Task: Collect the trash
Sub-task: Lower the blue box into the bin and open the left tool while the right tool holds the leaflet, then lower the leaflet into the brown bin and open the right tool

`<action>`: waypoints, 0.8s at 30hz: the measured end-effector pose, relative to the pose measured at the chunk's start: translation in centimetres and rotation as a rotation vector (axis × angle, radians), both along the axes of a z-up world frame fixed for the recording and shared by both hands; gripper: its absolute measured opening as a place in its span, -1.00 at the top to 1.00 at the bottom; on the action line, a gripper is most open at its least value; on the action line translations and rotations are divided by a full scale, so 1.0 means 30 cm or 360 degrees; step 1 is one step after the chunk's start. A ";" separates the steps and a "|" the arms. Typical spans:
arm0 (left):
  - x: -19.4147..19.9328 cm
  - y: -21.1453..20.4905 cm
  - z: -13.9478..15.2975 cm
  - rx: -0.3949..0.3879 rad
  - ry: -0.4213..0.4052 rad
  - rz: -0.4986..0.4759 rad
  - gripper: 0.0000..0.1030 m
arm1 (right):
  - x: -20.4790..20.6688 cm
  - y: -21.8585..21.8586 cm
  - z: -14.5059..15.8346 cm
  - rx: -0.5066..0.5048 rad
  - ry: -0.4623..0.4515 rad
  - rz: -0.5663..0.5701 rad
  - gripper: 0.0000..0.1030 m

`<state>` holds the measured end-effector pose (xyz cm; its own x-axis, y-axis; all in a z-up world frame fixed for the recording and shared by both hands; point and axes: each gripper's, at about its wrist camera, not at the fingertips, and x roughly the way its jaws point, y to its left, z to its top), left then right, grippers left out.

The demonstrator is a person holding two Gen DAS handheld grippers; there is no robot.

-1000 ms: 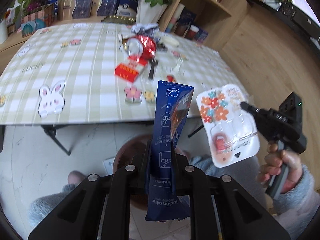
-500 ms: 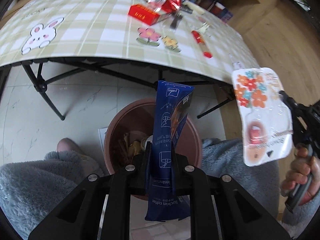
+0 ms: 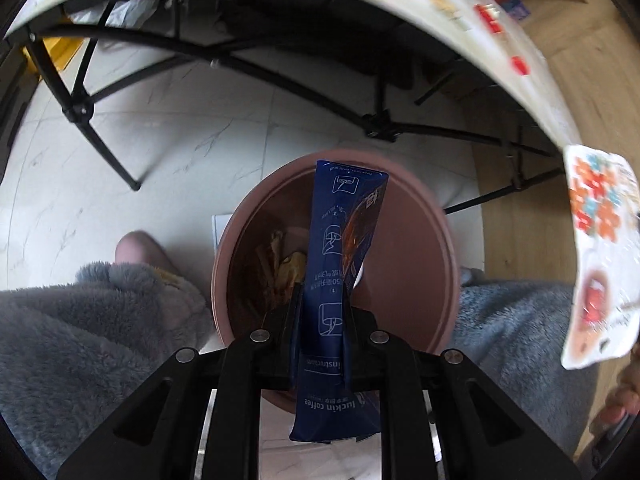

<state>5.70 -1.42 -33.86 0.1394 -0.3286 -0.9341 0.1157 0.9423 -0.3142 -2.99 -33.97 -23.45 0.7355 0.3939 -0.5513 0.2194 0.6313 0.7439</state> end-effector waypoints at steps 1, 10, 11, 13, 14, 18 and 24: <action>0.006 -0.006 -0.011 0.0021 0.0005 0.0000 0.70 | 0.000 -0.003 -0.004 0.0002 0.0006 -0.0004 0.89; 0.048 -0.055 -0.048 0.0069 -0.0017 -0.0066 -0.14 | 0.005 -0.020 -0.026 0.0018 0.0050 -0.0035 0.89; 0.043 -0.066 -0.031 0.0084 -0.0063 -0.0103 -0.17 | 0.004 -0.021 -0.026 0.0015 0.0051 -0.0034 0.89; 0.035 -0.086 -0.002 0.0113 -0.0115 -0.0160 -0.29 | 0.004 -0.023 -0.025 0.0010 0.0058 -0.0035 0.89; 0.028 -0.091 0.018 0.0123 -0.0147 -0.0181 -0.34 | 0.003 -0.022 -0.026 0.0010 0.0061 -0.0036 0.89; -0.003 -0.087 0.112 0.0137 -0.0315 -0.0199 -0.60 | 0.003 -0.019 -0.024 -0.0002 0.0068 -0.0031 0.89; -0.050 -0.014 0.302 0.0135 -0.0672 -0.0083 -0.87 | 0.000 0.005 -0.040 -0.0031 0.0111 0.0010 0.89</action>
<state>4.20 -1.84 -24.80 0.5006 -0.2698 -0.8226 0.2655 0.9522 -0.1507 -3.00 -33.83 -24.65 0.6923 0.3871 -0.6090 0.2664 0.6472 0.7143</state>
